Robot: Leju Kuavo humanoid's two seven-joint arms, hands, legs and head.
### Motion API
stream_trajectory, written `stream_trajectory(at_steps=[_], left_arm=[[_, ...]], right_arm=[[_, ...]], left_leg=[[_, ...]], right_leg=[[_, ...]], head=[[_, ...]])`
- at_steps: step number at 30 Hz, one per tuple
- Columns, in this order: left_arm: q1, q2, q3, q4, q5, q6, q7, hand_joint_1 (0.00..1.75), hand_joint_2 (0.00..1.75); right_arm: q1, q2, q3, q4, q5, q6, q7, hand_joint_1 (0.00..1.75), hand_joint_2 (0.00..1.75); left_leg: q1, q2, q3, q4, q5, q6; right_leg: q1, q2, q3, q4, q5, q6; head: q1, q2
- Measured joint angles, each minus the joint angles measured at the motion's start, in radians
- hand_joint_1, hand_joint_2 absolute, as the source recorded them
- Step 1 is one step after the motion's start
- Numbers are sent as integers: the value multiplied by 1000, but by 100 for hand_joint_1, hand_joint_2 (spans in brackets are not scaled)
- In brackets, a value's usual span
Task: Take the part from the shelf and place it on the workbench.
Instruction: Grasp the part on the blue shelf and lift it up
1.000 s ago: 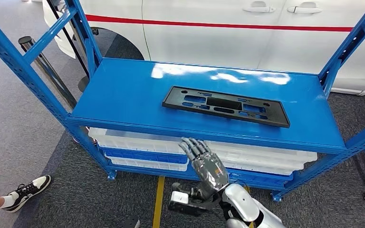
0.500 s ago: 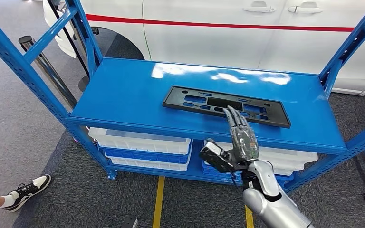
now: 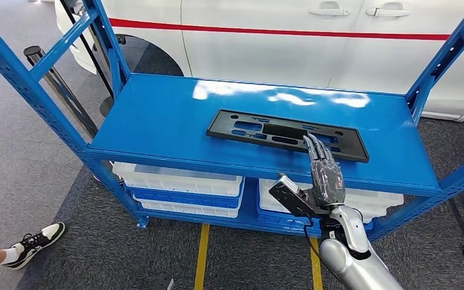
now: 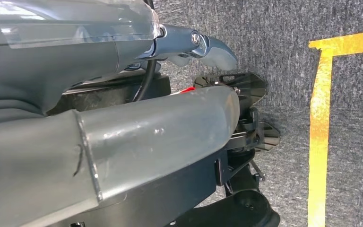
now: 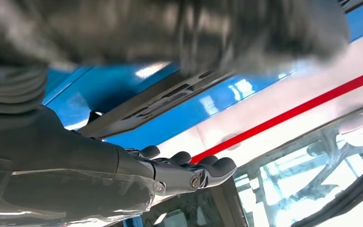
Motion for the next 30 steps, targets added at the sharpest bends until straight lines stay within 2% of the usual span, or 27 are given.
stream_trajectory(at_steps=[6, 10, 22, 30], left_arm=[[0, 0, 0, 0, 8, -6, 2, 0, 0], [0, 1, 0, 0, 14, -9, 2, 0, 0], [0, 6, 6, 0, 43, -26, 4, 0, 0], [0, 8, 6, 0, 57, -26, 0, 0, 0]], right_arm=[[4, 2, 0, 0, 0, 16, -4, 0, 175], [5, 5, 0, 0, 0, 19, -7, 0, 0], [10, 8, 11, -6, -4, 29, -24, 0, 0], [16, 8, 47, -84, -4, 30, -31, 0, 0]], left_leg=[[0, 0, 0, 0, 0, 0], [0, 0, 0, 0, 0, 0], [0, 0, 0, 0, 0, 0], [-2, 0, -1, 2, 0, 0]], right_leg=[[0, 0, 0, 0, 0, 0], [0, 0, 0, 0, 0, 0], [0, 0, 0, 0, 0, 0], [-2, 0, 0, -1, 1, 2]], head=[[0, 0], [0, 0], [0, 0], [0, 0]])
